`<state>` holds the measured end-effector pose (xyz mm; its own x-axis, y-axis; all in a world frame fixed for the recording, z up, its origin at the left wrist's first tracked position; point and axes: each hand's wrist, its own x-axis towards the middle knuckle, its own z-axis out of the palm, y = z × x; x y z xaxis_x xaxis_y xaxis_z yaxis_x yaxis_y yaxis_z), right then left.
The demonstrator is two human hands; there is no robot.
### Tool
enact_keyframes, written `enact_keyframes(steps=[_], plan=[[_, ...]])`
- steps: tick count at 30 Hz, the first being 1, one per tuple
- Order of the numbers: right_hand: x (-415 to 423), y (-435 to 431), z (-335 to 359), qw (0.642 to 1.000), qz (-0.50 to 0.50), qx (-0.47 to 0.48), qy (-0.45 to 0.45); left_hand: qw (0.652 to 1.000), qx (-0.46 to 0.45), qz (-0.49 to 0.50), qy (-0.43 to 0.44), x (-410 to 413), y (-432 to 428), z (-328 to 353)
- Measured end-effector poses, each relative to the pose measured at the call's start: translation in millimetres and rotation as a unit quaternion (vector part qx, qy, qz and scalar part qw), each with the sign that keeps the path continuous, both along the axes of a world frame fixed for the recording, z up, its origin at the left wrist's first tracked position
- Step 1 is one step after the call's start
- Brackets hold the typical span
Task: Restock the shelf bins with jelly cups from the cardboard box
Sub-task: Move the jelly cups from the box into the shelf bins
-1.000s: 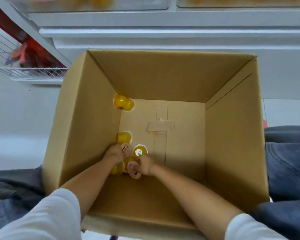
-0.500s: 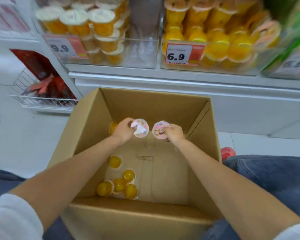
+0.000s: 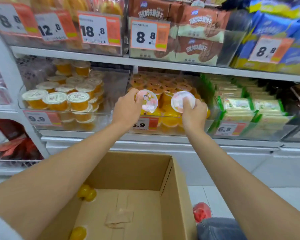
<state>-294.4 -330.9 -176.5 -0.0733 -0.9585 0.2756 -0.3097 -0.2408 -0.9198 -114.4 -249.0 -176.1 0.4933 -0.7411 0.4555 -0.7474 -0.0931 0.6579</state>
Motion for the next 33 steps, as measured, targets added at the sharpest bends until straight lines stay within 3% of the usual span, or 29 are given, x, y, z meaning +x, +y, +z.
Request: enact_keyframes(steps=[4, 8, 12, 20, 25, 29, 33], plan=[[-9.3, -62.1, 16.6, 0.991, -0.109, 0.065, 0.031, 0.981, 0.13, 0.068, -0.129, 9.3, -30.8, 7.7], [-4.0, -91.8, 13.8, 0.989, -0.066, 0.058, 0.117, 0.936, 0.199, 0.114, -0.265, 8.0, -42.0, 4.9], [2.8, -105.7, 1.1, 0.973, -0.053, 0.017, 0.226, 0.949, 0.149, 0.142, -0.241, 14.8, -43.3, 5.3], [6.1, -100.8, -9.7, 0.952, 0.031, -0.051, 0.301, 0.968, 0.071, -0.011, -0.24, 38.3, -34.6, -4.4], [-8.5, -104.1, -9.5, 0.857, -0.02, -0.134, 0.497, 0.949, 0.095, -0.022, -0.301, 40.7, -29.6, -10.3], [-11.7, -107.7, -11.1, 0.854, -0.006, -0.142, 0.501, 0.93, 0.112, -0.05, -0.346, 43.7, -27.4, -13.7], [-14.8, -105.0, -15.0, 0.867, 0.006, -0.174, 0.466, 0.911, 0.057, 0.013, -0.409, 45.4, -23.7, -16.3]])
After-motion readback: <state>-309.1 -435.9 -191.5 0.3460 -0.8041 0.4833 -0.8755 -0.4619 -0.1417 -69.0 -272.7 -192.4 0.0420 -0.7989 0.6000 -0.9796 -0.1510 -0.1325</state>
